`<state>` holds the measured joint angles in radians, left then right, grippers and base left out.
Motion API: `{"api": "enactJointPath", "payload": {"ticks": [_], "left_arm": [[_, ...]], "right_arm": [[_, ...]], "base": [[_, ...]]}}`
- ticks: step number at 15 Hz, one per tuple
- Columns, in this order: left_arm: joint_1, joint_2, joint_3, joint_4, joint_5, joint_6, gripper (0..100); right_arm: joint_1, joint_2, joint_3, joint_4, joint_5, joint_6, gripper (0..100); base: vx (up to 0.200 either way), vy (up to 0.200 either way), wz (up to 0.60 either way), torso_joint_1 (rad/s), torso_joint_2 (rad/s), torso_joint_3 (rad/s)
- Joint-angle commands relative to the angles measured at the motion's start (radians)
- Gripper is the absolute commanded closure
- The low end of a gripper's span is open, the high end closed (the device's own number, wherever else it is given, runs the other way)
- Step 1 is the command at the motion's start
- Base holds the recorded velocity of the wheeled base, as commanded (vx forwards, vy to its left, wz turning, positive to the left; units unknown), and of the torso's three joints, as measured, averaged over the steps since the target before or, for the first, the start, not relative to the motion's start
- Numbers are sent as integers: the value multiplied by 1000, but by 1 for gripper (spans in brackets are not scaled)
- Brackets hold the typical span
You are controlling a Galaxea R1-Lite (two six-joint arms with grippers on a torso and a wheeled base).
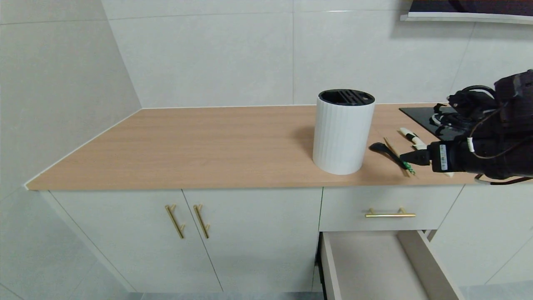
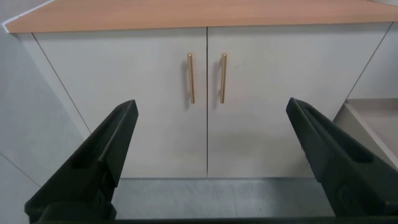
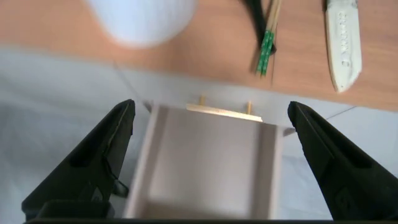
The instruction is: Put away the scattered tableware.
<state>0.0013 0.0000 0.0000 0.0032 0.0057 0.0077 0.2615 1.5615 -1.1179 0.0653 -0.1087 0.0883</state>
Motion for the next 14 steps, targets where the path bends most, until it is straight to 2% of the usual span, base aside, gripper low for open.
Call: {"api": "enactJointPath", "payload": {"ticks": [1, 4, 9, 14], "left_arm": [[0, 2, 0, 0, 0, 0, 0], [0, 2, 0, 0, 0, 0, 0], [0, 2, 0, 0, 0, 0, 0], [0, 2, 0, 0, 0, 0, 0]], "right_arm": [[-25, 135, -56, 1, -2, 22, 0], [-85, 236, -103, -1, -19, 39, 0], [-131, 327, -115, -45, -22, 33, 0], [-134, 358, -115, -101, -25, 36, 0]], "base": [[0, 0, 0, 0, 0, 0], [0, 0, 0, 0, 0, 0], [0, 0, 0, 0, 0, 0], [0, 0, 0, 0, 0, 0]]}}
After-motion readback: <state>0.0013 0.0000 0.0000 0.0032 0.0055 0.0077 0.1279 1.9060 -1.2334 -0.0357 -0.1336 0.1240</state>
